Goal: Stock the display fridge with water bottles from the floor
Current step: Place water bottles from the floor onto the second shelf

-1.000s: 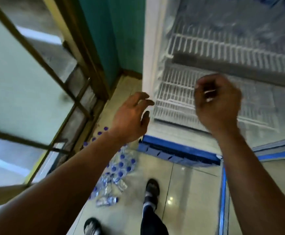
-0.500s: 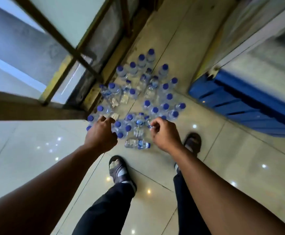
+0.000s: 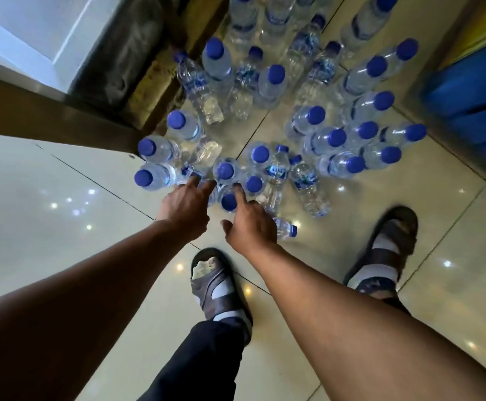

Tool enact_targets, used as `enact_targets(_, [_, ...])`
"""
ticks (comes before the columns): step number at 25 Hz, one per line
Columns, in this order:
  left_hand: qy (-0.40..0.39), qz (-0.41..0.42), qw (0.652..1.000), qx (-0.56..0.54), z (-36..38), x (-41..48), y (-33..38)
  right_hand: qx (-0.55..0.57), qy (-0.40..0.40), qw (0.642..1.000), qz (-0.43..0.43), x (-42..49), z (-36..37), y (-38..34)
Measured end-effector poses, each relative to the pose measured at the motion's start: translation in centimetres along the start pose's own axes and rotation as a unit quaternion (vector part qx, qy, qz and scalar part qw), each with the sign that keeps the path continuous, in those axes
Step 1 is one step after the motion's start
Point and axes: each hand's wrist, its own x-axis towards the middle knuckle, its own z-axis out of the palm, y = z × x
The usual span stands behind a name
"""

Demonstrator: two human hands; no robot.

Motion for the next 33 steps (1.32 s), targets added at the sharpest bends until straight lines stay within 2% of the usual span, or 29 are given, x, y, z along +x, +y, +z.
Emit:
enact_targets(4, [0.033,-0.003,0.999,-0.009,1.6,1.9,-0.6,-0.018,0.059,0.998,0.01,1.9,0.9,-0.4])
enact_targets(8, [0.024,0.001,0.999,-0.03,0.4,-0.2,-1.1,-0.007,0.047,0.999,0.01,0.2,0.1,-0.6])
enact_targets(12, [0.014,-0.001,0.999,-0.038,-4.6,-5.3,-0.3,0.049,0.027,0.998,-0.002,-4.9,-4.1,-0.5])
enact_targets(17, [0.009,0.012,0.999,-0.033,-15.3,-14.9,3.6,0.178,0.027,0.984,0.004,-15.5,-15.2,1.8])
enact_targets(22, [0.093,0.108,0.988,-0.056,-33.8,-24.4,13.8,0.236,0.161,0.958,-0.024,-28.9,-33.8,6.9])
enact_targets(24, [0.137,0.164,0.975,-0.059,-41.6,-27.7,19.4,0.3,0.219,0.928,-0.022,-34.4,-41.2,8.9])
enact_targets(26, [0.184,0.229,0.952,-0.082,-48.8,-31.0,25.0,0.37,0.286,0.883,-0.033,-39.3,-47.6,10.6])
enact_targets(29, [0.254,0.322,0.903,-0.127,-57.8,-36.5,33.5,0.467,0.408,0.782,-0.055,-47.2,-56.9,13.2])
enact_targets(33, [0.308,0.414,0.828,-0.221,-65.6,-42.0,43.1,0.562,0.489,0.651,-0.142,-54.6,-67.9,17.4])
